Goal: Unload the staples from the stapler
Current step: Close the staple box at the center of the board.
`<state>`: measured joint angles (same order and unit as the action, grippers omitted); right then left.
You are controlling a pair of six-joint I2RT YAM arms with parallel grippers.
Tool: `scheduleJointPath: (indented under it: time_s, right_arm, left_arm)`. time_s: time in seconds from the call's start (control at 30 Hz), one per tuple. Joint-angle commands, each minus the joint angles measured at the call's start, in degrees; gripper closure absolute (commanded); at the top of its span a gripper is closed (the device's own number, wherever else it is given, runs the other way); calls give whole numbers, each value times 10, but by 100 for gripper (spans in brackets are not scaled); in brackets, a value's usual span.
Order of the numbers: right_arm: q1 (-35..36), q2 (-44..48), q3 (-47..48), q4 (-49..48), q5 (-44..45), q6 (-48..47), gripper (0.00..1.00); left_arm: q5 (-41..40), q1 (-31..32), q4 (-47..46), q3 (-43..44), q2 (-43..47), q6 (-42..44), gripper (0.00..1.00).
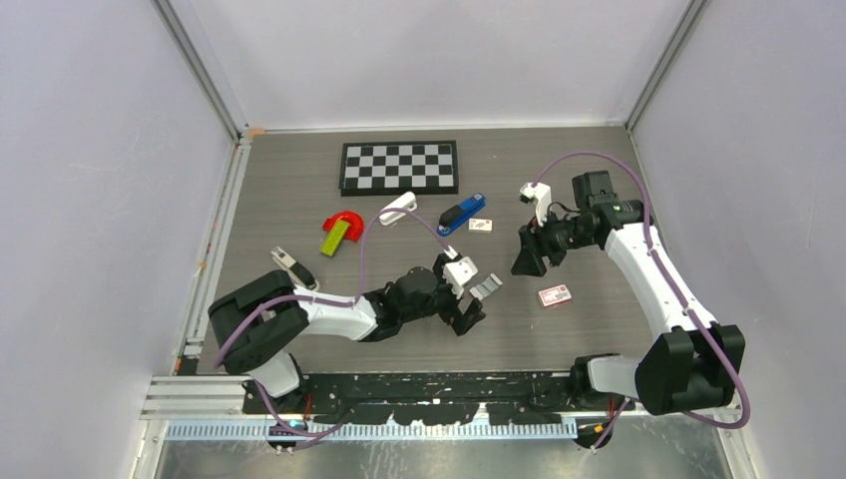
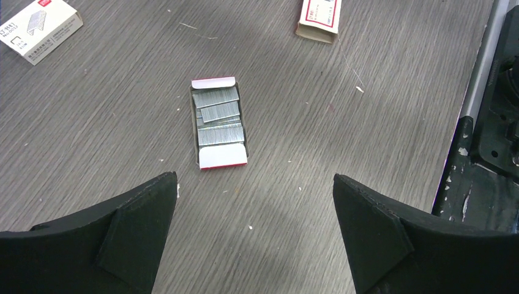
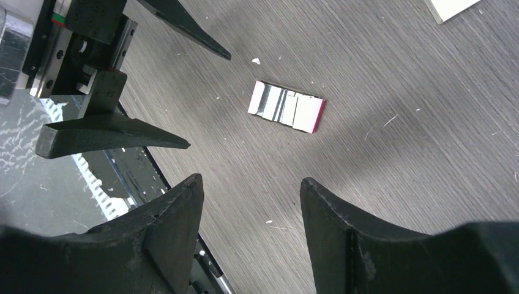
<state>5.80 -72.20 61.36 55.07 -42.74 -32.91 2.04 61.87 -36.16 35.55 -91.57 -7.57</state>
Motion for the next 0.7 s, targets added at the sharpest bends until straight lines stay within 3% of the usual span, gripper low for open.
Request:
scheduleJointPath:
  time_s: [0.0,0.67]
  right_arm:
    - [-4,13,23,5,-17,-8,36]
    - [-5,2,26,11,-18,-8,35]
  left_arm:
    - [-2,1,-30,23,-7,-7,0]
    - [-42,1,-54,16,-16,1,0]
